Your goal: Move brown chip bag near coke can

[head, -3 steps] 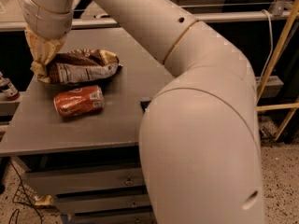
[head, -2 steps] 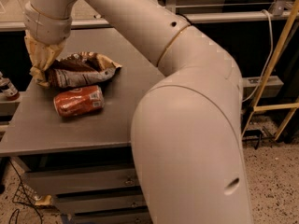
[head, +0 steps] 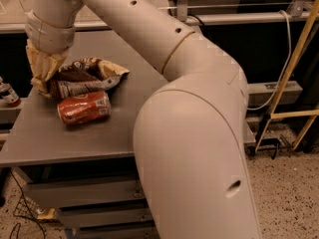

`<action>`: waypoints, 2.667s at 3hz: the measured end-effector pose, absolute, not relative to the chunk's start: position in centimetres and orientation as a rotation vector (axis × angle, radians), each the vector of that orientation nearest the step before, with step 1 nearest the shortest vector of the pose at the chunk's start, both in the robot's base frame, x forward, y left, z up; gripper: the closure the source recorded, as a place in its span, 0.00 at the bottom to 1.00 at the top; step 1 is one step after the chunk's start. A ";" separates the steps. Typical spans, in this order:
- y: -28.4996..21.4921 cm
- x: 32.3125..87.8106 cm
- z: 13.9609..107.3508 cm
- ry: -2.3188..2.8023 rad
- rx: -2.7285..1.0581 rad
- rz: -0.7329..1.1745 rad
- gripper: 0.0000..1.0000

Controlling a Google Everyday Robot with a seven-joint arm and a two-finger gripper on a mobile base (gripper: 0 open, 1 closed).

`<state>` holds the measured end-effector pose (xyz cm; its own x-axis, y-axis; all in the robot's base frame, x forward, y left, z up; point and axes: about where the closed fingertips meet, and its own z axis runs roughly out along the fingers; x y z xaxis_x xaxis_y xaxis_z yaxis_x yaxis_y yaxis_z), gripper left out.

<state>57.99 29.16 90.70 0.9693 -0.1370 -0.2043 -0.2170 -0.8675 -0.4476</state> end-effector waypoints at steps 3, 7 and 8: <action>30.0 58.1 90.1 0.249 -2.625 0.230 0.08; 23.2 60.0 89.6 0.458 -2.666 0.163 0.00; 20.5 61.1 90.8 0.530 -2.700 0.093 0.00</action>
Offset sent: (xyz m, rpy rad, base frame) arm 0.0004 0.0022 -0.0015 0.0028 0.0003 0.0001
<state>61.11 20.53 90.83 0.9265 -0.3508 -0.1364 -0.3763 -0.8541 -0.3592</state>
